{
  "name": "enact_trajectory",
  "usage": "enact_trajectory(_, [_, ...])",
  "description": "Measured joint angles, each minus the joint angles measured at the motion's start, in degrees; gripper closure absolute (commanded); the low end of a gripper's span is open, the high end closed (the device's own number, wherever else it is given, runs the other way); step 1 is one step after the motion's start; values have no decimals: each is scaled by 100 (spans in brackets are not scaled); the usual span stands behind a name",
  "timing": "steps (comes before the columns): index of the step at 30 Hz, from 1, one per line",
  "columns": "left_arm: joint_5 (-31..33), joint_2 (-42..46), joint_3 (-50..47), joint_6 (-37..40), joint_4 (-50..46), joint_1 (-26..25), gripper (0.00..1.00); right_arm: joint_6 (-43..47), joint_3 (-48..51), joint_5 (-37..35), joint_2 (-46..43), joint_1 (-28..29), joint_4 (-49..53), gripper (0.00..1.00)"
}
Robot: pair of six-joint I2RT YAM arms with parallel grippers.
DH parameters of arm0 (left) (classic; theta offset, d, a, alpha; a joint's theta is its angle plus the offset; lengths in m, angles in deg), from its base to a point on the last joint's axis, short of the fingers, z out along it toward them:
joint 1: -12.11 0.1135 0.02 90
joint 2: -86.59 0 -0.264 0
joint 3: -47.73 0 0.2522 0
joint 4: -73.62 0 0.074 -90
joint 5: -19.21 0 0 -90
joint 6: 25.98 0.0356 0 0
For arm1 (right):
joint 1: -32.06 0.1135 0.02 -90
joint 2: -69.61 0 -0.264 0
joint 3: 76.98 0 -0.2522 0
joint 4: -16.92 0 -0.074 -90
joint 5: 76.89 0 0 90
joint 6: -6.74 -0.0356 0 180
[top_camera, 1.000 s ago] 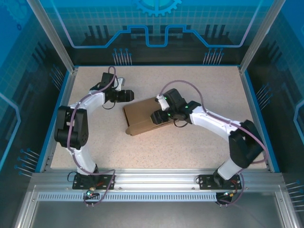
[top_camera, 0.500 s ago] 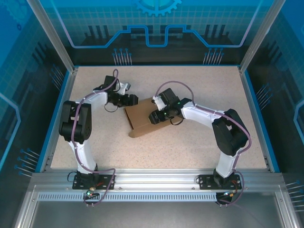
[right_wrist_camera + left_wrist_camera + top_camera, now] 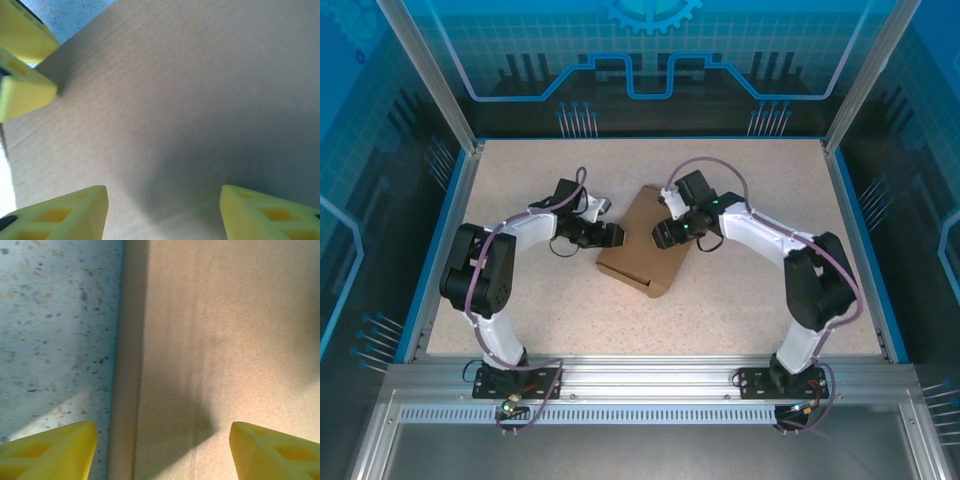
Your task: Fold the paper box
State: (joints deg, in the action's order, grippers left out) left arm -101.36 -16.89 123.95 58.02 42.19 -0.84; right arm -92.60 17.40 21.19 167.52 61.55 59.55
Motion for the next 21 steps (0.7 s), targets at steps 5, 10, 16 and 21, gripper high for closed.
enact_trajectory(5, [232, 31, 26, 7, -17, -35, 25, -243, 791, 225, -973, -476, -15, 32])
enact_trajectory(10, [315, -238, 516, 20, -74, -35, 26, -649, 1414, 568, -1154, -857, -348, 26])
enact_trajectory(16, [315, -562, 758, 17, -85, -35, 32, -1161, 1613, 1134, -739, -870, -1008, 21])
enact_trajectory(21, [278, -610, 758, 15, -101, -35, 39, -1543, 1687, 1565, -238, -922, -1676, 22])
